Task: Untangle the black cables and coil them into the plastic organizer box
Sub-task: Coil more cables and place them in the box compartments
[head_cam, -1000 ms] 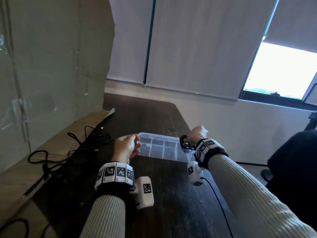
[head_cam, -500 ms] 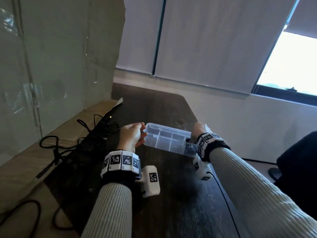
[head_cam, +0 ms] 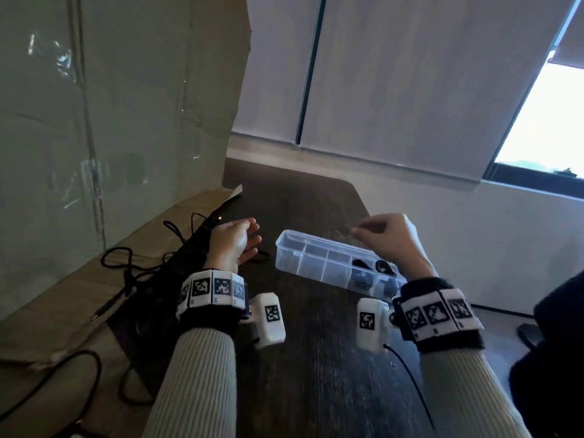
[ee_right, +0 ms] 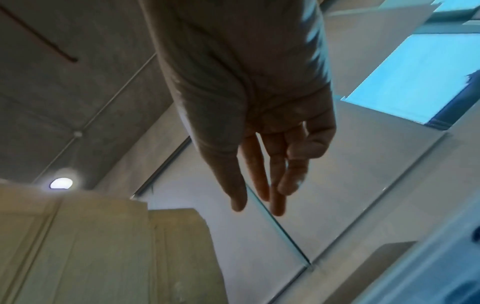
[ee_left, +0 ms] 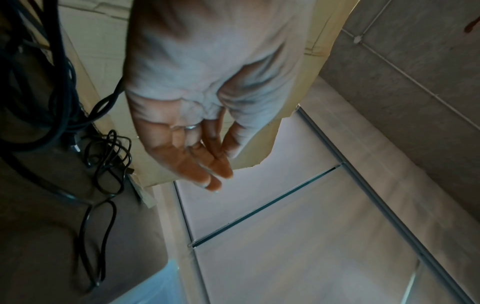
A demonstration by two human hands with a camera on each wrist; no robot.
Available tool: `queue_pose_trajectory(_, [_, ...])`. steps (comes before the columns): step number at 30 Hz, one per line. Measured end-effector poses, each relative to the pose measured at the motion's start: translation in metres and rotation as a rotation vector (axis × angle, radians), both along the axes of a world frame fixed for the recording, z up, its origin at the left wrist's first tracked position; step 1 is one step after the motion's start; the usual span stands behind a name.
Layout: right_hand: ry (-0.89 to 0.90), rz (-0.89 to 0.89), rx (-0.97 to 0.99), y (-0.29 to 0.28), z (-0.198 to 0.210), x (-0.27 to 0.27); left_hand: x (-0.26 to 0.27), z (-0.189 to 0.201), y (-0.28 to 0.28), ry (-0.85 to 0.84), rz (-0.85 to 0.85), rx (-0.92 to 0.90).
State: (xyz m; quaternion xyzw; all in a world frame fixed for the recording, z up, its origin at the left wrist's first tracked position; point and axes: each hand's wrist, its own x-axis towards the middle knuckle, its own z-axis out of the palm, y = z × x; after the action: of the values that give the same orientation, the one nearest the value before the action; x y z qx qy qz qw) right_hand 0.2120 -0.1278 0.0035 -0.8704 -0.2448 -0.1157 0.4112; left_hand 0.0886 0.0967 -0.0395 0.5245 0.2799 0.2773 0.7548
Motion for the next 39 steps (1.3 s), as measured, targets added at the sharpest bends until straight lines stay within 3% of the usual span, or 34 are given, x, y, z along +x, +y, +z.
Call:
queue_pose_trajectory(3, [0.046, -0.046, 0.122, -0.019, -0.008, 0.002, -0.009, 0.009, 0.004, 0.003, 0.057, 0.079])
queue_pose_trajectory(7, [0.101, -0.04, 0.06, -0.031, -0.006, 0.01, -0.022, 0.036, 0.013, 0.024, 0.307, 0.47])
queue_pose_trajectory(9, [0.108, -0.049, 0.041, -0.033, -0.007, 0.012, -0.018, 0.055, 0.014, 0.075, 0.321, 0.605])
queue_pose_trajectory(11, [0.13, -0.054, 0.004, -0.031, -0.009, 0.011, 0.004, 0.065, 0.014, 0.236, 0.242, 0.735])
queue_pose_trajectory(13, [0.138, -0.043, -0.046, -0.03, -0.01, 0.006, 0.038, 0.052, 0.02, 0.535, 0.034, 0.922])
queue_pose_trajectory(16, [0.155, -0.04, -0.116, -0.031, -0.015, 0.009, 0.116, -0.027, 0.07, 1.055, -0.313, 1.178])
queue_pose_trajectory(18, [0.156, -0.048, -0.168, -0.03, -0.022, 0.014, 0.137, -0.07, 0.081, 1.286, -0.463, 1.319])
queue_pose_trajectory(20, [0.162, -0.051, -0.203, -0.029, -0.031, 0.02, 0.129, -0.075, 0.065, 1.329, -0.512, 1.378])
queue_pose_trajectory(24, [0.198, -0.01, -0.224, -0.028, -0.044, 0.024, 0.101, -0.035, 0.037, 1.463, -0.501, 1.476])
queue_pose_trajectory(28, [0.201, -0.022, -0.201, -0.029, -0.045, 0.025, 0.089, 0.002, 0.039, 1.366, -0.508, 1.444])
queue_pose_trajectory(36, [0.172, 0.015, -0.17, -0.026, -0.037, 0.022, 0.052, 0.132, -0.016, 0.745, -0.295, 1.48])
queue_pose_trajectory(39, [0.097, 0.07, -0.036, -0.022, -0.023, 0.015, 0.04, 0.157, -0.042, 0.633, -0.413, 1.42])
